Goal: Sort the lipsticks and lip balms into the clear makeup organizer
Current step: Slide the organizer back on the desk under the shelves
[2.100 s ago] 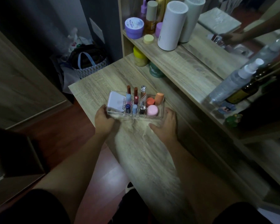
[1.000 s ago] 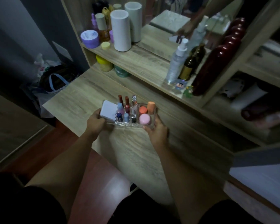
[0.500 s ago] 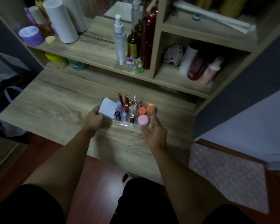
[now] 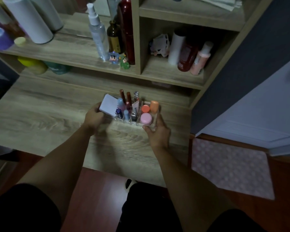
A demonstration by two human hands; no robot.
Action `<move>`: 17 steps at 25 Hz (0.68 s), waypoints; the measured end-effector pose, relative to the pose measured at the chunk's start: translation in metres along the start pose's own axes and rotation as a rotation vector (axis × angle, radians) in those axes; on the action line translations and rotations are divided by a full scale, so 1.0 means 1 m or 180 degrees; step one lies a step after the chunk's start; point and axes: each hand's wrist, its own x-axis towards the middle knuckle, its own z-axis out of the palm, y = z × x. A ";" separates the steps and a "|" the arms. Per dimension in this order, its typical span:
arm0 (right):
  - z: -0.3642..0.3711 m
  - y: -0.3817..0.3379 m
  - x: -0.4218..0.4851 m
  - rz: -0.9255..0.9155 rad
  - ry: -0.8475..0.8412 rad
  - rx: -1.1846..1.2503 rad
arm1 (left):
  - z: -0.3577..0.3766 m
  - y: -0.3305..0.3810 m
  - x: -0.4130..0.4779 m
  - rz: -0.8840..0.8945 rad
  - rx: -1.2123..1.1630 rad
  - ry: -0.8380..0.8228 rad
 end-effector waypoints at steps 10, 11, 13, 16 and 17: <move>0.010 0.005 0.025 -0.0074 0.0136 -0.0005 | 0.003 0.008 0.026 -0.0046 -0.0018 -0.0195; 0.010 0.003 0.026 -0.0051 0.0147 0.0037 | 0.004 0.007 0.027 -0.0081 -0.0068 -0.0215; 0.011 0.003 0.025 -0.0026 0.0115 0.0074 | 0.005 0.008 0.024 -0.0035 0.0034 -0.0226; 0.005 0.000 0.021 0.0001 -0.0037 0.0079 | 0.009 0.012 0.011 0.0102 0.0408 0.0009; 0.001 -0.004 0.019 0.0048 -0.0096 -0.0014 | 0.010 0.015 0.003 0.0088 0.0420 0.0198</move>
